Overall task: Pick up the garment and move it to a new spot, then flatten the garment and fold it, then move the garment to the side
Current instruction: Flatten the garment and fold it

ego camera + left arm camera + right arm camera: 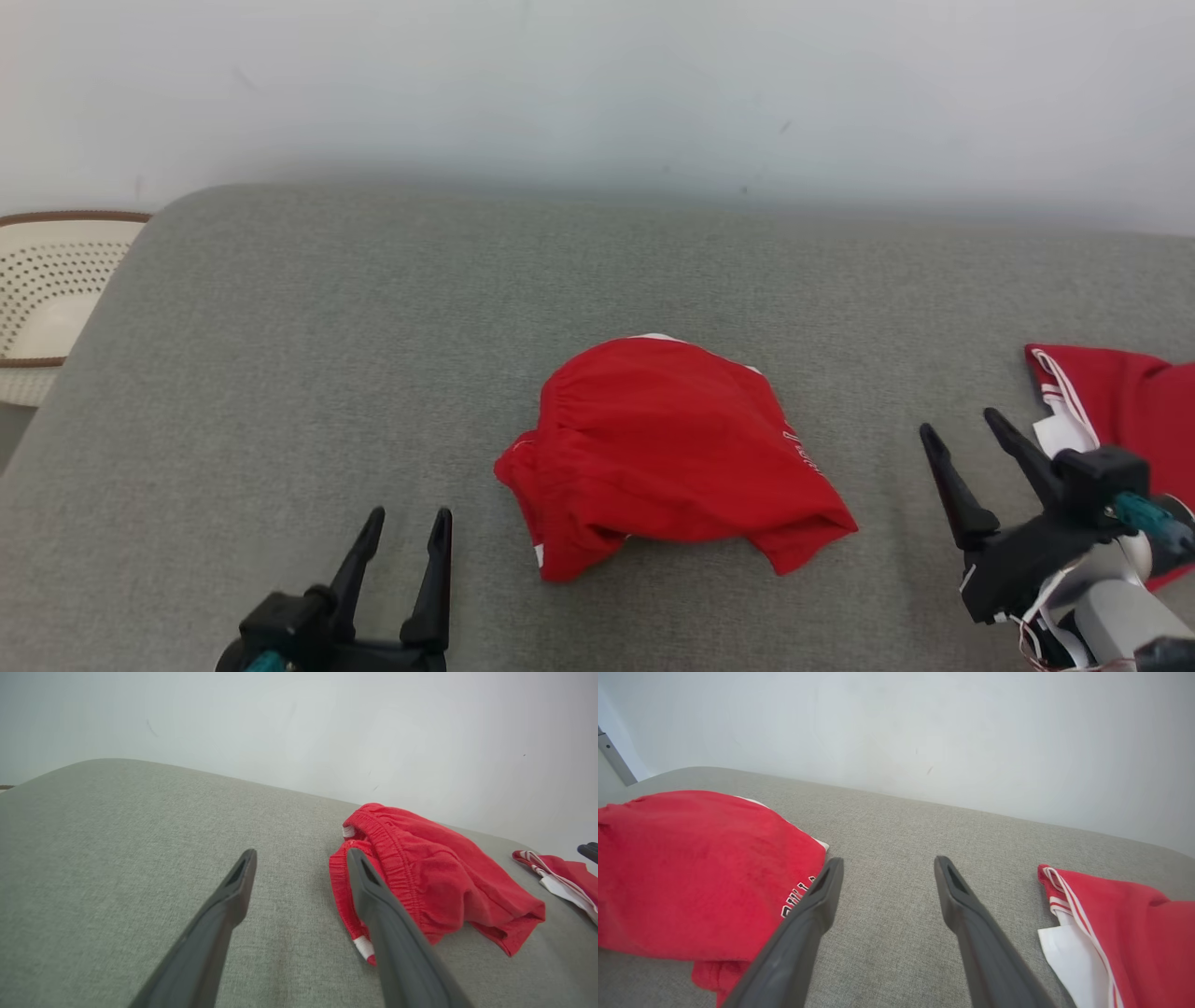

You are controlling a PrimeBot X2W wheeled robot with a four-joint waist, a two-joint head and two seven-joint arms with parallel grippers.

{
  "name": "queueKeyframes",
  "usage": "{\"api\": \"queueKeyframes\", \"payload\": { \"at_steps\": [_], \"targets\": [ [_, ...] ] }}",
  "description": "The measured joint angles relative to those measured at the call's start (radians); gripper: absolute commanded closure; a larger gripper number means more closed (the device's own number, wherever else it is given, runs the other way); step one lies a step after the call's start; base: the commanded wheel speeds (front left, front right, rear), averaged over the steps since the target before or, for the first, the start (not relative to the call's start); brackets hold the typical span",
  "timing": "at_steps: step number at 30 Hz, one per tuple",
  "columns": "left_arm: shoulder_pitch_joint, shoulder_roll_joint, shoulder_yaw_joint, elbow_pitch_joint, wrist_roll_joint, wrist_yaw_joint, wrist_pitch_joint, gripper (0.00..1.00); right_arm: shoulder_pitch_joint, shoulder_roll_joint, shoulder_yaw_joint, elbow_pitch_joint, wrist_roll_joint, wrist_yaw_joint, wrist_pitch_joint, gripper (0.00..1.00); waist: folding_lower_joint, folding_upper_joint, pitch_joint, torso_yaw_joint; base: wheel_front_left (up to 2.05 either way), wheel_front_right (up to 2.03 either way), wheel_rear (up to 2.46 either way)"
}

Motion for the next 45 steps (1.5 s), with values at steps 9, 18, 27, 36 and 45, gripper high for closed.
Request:
{"api": "queueKeyframes", "payload": {
  "at_steps": [9, 18, 27, 36, 45],
  "targets": [
    [-0.164, 0.0, -0.018, 0.166, -0.001, -0.018, 0.0, 0.0, 0.15, 0.125, -0.228, -0.077, -0.17, 0.0, 0.0, 0.0, 0.0, 0.0, 0.011, -0.058, 0.0, 0.0, 0.0],
    [-0.453, 0.0, -0.07, 0.51, -0.066, -0.063, 0.006, 0.0, 0.164, 0.162, -0.24, -0.093, -0.195, 0.0, 0.0, 0.0, 0.0, 0.0001, 0.043, -0.133, 0.0, 0.0, 0.0],
    [-0.601, 0.0, -0.147, 0.697, -0.331, -0.104, 0.108, 0.0, 0.163, 0.178, -0.243, -0.095, -0.196, 0.0, 0.0, 0.0, 0.0001, 0.0001, 0.08, -0.186, 0.0, 0.0, 0.0],
    [-0.63, 0.0, -0.284, 0.727, -0.543, -0.123, 0.193, 0.0, 0.162, 0.184, -0.245, -0.091, -0.199, 0.0, 0.0, 0.0, 0.0, 0.0001, 0.09, -0.194, 0.0, 0.0, 0.0],
    [-0.634, 0.0, -0.441, 0.733, -0.589, -0.124, 0.167, 1.0, 0.156, 0.194, -0.237, -0.088, -0.199, 0.0, 0.0, 0.0, -0.0001, 0.0, 0.089, -0.179, 0.0, 0.0, 0.0]
  ]
}}
